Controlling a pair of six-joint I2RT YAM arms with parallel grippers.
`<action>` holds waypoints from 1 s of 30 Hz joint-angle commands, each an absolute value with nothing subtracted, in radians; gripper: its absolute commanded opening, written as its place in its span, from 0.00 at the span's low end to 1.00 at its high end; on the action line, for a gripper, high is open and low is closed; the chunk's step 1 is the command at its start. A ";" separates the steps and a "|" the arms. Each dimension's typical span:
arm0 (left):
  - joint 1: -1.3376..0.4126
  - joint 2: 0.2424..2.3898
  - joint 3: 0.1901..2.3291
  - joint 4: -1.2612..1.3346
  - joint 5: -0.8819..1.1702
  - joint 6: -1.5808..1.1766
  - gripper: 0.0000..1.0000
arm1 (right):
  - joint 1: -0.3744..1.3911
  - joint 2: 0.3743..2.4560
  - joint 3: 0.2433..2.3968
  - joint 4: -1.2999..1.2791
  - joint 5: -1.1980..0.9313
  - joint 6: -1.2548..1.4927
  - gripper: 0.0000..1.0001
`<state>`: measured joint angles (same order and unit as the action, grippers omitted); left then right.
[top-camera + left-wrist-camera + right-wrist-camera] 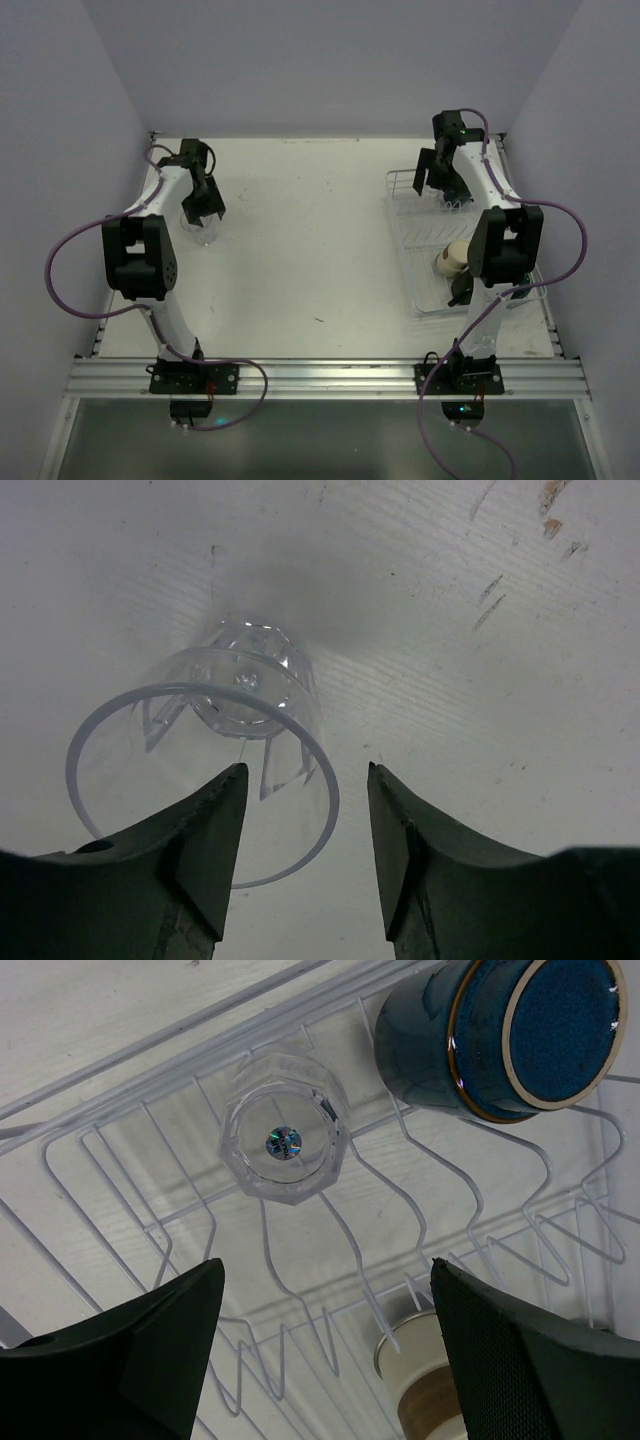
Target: Unload the cups from the dish rack
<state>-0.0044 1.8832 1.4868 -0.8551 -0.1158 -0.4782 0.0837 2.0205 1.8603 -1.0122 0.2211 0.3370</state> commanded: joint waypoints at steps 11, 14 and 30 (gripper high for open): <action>0.012 1.700 1.643 -0.925 -0.068 -0.472 0.66 | 0.055 2.103 1.976 -0.966 0.207 0.298 0.85; -0.017 1.643 1.663 -0.917 -0.038 -0.474 0.67 | 0.051 2.134 2.008 -0.968 0.195 0.293 0.83; -0.112 1.512 1.658 -0.850 0.057 -0.494 0.69 | 0.049 2.223 2.078 -0.962 0.160 0.299 0.57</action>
